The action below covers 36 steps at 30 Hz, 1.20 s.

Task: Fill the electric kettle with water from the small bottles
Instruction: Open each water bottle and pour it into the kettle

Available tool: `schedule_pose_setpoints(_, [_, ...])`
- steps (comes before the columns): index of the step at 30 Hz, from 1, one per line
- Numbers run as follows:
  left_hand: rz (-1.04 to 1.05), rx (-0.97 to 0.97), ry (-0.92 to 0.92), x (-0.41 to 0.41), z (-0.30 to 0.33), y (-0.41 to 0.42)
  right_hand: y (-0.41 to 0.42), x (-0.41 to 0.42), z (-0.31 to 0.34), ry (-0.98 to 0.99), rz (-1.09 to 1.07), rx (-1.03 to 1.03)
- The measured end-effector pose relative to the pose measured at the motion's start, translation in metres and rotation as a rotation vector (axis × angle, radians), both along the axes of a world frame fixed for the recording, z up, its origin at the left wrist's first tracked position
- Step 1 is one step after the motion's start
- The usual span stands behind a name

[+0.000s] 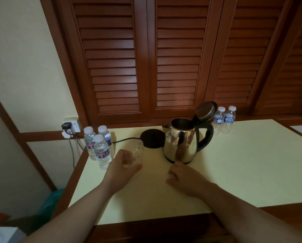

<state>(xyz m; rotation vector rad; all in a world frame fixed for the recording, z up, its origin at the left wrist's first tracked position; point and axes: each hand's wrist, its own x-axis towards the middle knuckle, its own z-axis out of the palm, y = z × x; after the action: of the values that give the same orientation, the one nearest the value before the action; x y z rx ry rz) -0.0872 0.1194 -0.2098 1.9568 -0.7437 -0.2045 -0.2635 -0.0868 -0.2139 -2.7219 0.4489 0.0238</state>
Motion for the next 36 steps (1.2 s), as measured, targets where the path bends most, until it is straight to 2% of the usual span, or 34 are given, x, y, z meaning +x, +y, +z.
schedule_pose_setpoints(6, [-0.205, 0.138, -0.205, 0.005, 0.007, 0.006, 0.012, 0.002, 0.032, -0.432, -0.142, 0.275])
schedule_pose_setpoints(9, [-0.274, 0.158, -0.281, 0.006, 0.01, 0.002, 0.019, 0.001, 0.055, -0.505, -0.156, 0.333])
schedule_pose_setpoints(16, [-0.383, 0.139, -0.337, 0.003, 0.009, -0.011, 0.013, -0.01, 0.057, -0.511, -0.106, 0.356])
schedule_pose_setpoints(23, [-0.481, 0.202, -0.351, -0.016, 0.014, -0.029, -0.023, -0.037, 0.056, -0.399, -0.059, 0.405])
schedule_pose_setpoints(29, [-0.416, 0.169, -0.423, -0.064, 0.02, -0.066, -0.069, -0.073, 0.053, -0.399, -0.039, 0.442])
schedule_pose_setpoints(36, [-0.41, 0.123, -0.397, -0.128, 0.018, -0.126, -0.135, -0.119, 0.058, -0.338, -0.093, 0.592])
